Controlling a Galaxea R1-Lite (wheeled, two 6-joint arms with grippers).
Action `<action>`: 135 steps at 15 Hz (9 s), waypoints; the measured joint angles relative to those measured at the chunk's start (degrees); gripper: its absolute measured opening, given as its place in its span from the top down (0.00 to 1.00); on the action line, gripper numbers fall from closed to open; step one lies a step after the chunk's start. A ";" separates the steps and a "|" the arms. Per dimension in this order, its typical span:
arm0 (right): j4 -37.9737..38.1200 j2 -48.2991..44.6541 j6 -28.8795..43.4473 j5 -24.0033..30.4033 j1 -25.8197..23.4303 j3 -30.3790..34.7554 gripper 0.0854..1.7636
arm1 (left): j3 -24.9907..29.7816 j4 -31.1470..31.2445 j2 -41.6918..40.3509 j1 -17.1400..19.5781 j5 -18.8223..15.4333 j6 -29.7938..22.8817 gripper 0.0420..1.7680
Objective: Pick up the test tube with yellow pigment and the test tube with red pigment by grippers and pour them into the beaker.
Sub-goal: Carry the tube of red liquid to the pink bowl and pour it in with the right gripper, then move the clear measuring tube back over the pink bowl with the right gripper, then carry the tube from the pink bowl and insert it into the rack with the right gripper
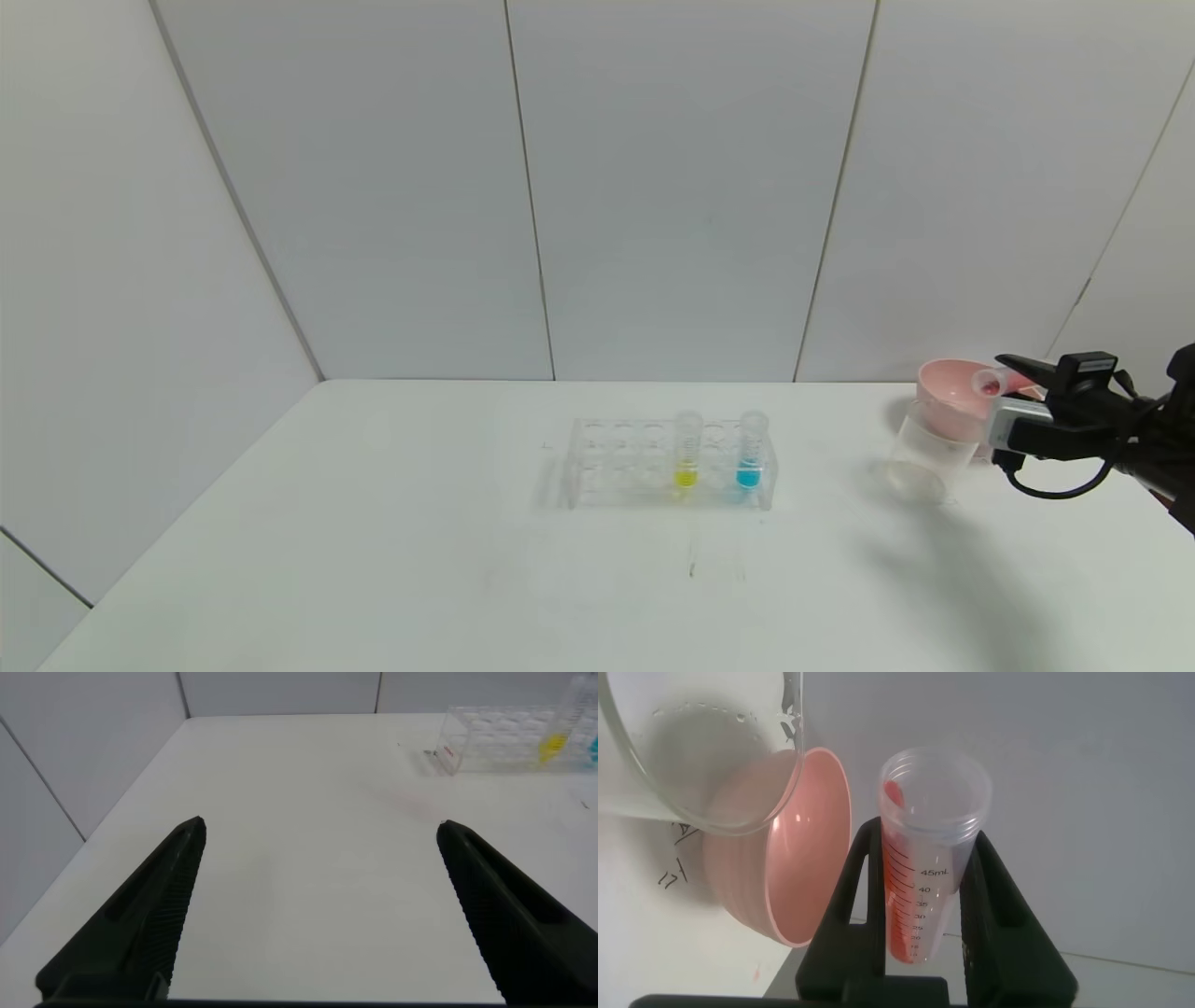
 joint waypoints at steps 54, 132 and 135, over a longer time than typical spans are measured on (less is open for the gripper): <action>6.27 4.07 63.89 -24.34 6.18 -12.79 0.74 | 0.00 0.00 0.00 0.00 0.00 0.00 0.00; 20.92 18.01 107.64 -56.89 56.33 -26.95 0.03 | 0.00 -0.02 0.00 0.00 0.00 0.00 0.00; 21.27 18.58 107.62 -56.93 56.22 -27.56 0.03 | 0.00 -0.02 0.00 0.00 0.00 0.00 0.00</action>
